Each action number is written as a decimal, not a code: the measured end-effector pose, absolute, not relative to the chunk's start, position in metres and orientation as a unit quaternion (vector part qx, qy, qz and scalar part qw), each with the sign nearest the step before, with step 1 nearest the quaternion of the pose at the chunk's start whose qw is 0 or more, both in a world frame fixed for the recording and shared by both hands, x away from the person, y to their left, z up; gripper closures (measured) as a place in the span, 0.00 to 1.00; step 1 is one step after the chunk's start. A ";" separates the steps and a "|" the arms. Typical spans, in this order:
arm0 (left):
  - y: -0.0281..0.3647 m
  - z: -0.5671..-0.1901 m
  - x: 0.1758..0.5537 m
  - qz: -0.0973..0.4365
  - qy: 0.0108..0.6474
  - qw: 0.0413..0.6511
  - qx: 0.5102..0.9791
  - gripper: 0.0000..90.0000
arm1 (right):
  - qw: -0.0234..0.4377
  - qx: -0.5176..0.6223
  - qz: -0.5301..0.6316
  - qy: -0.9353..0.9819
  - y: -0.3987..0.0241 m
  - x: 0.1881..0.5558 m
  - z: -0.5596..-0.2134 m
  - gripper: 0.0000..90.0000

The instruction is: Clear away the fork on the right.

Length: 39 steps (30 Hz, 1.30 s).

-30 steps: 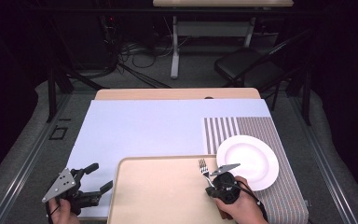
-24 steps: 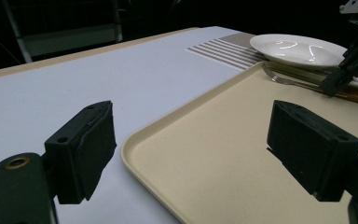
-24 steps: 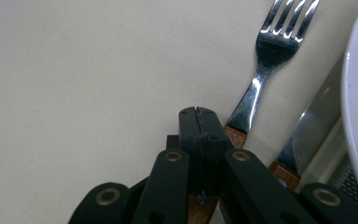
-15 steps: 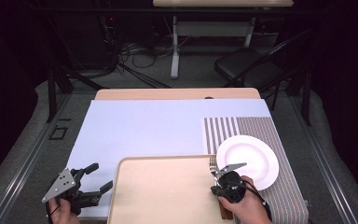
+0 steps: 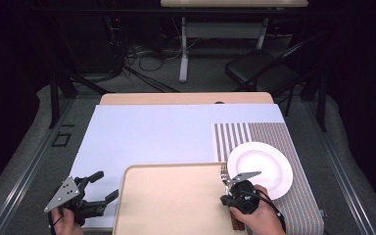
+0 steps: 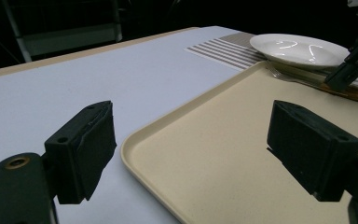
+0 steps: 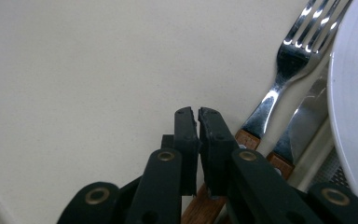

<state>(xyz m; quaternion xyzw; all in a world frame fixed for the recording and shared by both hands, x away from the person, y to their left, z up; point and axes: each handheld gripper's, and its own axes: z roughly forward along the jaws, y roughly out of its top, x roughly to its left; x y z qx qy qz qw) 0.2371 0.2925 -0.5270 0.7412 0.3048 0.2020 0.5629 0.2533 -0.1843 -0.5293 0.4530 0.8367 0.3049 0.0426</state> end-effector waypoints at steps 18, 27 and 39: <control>0.293 -0.527 0.236 0.204 0.309 0.563 0.739 0.17 | 0.061 0.432 0.346 0.831 -0.190 0.247 -0.515 0.73; 0.293 -0.527 0.236 0.202 0.308 0.565 0.738 0.17 | 0.090 0.396 0.359 0.840 -0.199 0.247 -0.512 0.71; 0.292 -0.527 0.236 0.203 0.310 0.564 0.738 0.17 | 0.121 0.398 0.374 0.829 -0.223 0.243 -0.504 0.68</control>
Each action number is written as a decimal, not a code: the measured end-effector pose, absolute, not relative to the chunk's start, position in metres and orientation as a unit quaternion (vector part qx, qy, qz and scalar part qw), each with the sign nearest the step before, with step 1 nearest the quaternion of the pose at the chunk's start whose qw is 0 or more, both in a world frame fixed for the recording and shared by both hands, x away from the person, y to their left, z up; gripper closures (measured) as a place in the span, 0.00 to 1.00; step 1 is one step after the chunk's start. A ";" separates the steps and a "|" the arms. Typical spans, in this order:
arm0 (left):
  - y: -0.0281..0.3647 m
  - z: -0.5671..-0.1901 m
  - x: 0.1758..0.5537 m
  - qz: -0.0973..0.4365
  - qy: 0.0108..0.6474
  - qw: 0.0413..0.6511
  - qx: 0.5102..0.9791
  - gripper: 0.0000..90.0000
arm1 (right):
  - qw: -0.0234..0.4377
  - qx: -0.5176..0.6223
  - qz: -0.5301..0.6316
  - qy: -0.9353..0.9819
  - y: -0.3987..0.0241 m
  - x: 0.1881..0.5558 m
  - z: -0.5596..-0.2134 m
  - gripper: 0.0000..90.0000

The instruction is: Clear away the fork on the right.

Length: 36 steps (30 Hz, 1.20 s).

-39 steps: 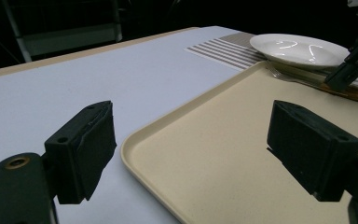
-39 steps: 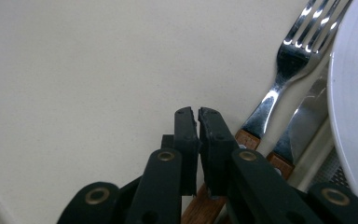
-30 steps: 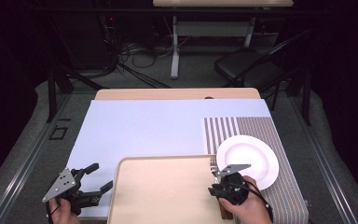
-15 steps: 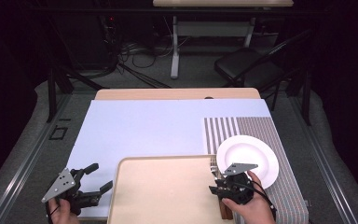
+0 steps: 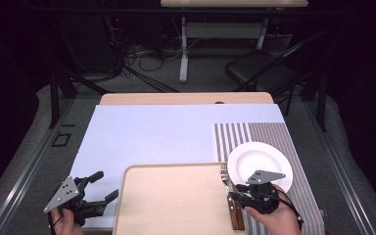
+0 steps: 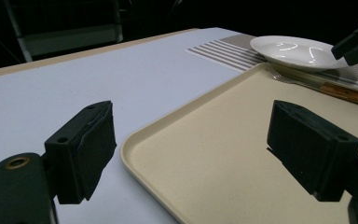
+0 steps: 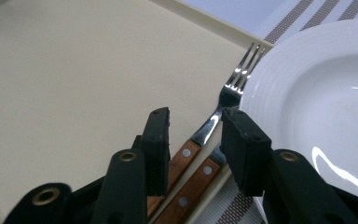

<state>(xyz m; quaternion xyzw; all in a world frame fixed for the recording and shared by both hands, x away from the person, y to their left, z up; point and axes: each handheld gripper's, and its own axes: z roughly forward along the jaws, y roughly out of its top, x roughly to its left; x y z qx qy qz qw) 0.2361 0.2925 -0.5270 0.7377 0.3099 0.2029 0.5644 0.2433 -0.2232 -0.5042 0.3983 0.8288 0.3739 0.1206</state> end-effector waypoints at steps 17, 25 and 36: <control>0.292 -0.527 0.236 0.203 0.310 0.563 0.739 0.17 | 0.220 0.420 0.377 0.796 -0.275 0.233 -0.497 0.36; 0.292 -0.527 0.236 0.203 0.309 0.563 0.739 0.17 | 0.238 0.439 0.374 0.782 -0.290 0.234 -0.502 0.08; 0.291 -0.528 0.237 0.202 0.309 0.560 0.742 0.17 | 0.248 0.429 0.355 0.793 -0.304 0.231 -0.512 0.00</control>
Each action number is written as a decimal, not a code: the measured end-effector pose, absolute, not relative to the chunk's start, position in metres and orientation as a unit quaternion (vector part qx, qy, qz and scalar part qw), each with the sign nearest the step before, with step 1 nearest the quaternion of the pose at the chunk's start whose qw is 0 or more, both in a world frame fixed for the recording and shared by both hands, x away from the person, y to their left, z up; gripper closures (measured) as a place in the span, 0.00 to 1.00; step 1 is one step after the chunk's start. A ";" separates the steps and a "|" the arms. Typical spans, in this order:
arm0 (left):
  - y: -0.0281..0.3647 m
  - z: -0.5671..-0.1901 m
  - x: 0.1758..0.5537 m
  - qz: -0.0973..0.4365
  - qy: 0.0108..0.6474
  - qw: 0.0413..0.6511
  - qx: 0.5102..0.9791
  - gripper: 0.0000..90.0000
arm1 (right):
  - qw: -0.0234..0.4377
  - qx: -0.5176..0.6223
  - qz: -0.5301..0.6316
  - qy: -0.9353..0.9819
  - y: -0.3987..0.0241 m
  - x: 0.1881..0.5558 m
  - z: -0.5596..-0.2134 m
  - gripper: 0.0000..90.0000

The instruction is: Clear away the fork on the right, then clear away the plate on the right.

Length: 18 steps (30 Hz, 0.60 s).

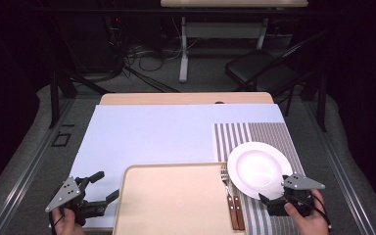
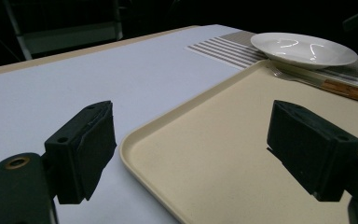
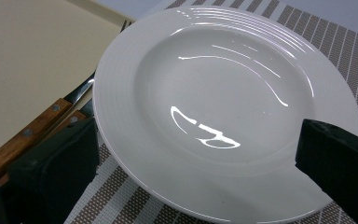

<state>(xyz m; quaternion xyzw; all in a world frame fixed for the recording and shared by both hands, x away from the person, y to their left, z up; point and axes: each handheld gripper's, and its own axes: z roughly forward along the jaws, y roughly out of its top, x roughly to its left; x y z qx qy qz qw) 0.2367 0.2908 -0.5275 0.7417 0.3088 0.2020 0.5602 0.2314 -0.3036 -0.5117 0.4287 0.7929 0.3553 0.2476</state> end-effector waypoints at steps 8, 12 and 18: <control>0.291 -0.527 0.236 0.204 0.309 0.561 0.741 0.17 | 0.259 0.415 0.341 0.803 -0.304 0.230 -0.508 0.00; 0.291 -0.527 0.236 0.205 0.310 0.561 0.740 0.17 | 0.274 0.397 0.317 0.817 -0.304 0.228 -0.507 0.00; 0.291 -0.527 0.236 0.205 0.310 0.560 0.740 0.17 | 0.291 0.361 0.278 0.842 -0.305 0.227 -0.508 0.00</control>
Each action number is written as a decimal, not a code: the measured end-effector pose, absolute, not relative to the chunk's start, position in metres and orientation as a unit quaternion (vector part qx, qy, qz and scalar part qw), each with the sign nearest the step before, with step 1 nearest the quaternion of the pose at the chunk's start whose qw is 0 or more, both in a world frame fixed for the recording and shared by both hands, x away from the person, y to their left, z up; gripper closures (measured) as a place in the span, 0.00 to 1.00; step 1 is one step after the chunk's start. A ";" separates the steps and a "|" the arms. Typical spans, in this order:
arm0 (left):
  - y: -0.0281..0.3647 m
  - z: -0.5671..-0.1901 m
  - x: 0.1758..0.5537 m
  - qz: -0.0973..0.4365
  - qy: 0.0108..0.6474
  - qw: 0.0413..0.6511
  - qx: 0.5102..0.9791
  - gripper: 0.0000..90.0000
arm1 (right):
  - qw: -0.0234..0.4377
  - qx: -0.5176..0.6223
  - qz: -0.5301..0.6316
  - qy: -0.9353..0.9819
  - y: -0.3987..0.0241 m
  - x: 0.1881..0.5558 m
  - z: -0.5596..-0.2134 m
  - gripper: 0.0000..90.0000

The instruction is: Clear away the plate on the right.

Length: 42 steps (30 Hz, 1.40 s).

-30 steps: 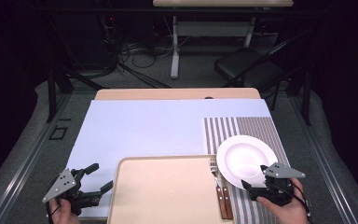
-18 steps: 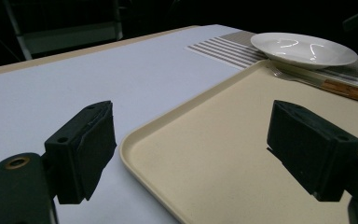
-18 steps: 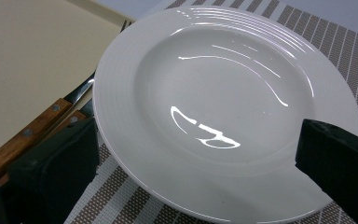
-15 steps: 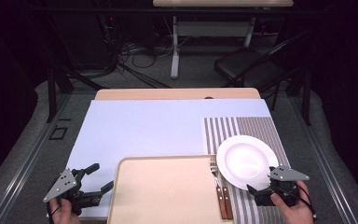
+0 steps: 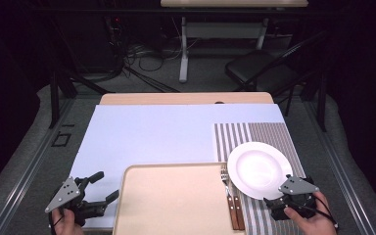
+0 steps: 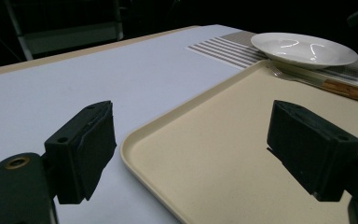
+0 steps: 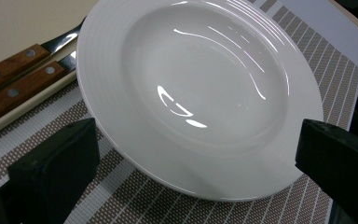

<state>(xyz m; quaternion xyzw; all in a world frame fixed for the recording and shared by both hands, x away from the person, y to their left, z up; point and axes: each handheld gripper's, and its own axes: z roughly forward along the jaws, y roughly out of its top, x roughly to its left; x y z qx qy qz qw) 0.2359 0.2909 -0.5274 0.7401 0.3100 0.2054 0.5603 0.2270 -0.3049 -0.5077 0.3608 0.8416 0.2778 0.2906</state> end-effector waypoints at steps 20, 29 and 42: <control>0.290 -0.528 0.237 0.202 0.309 0.559 0.742 0.17 | 0.315 0.273 0.166 0.894 -0.294 0.232 -0.518 0.00; 0.290 -0.528 0.237 0.201 0.309 0.560 0.742 0.17 | 0.333 0.265 0.136 0.895 -0.289 0.230 -0.524 0.00; 0.290 -0.528 0.237 0.201 0.310 0.559 0.742 0.17 | 0.352 0.255 0.113 0.893 -0.285 0.238 -0.535 0.00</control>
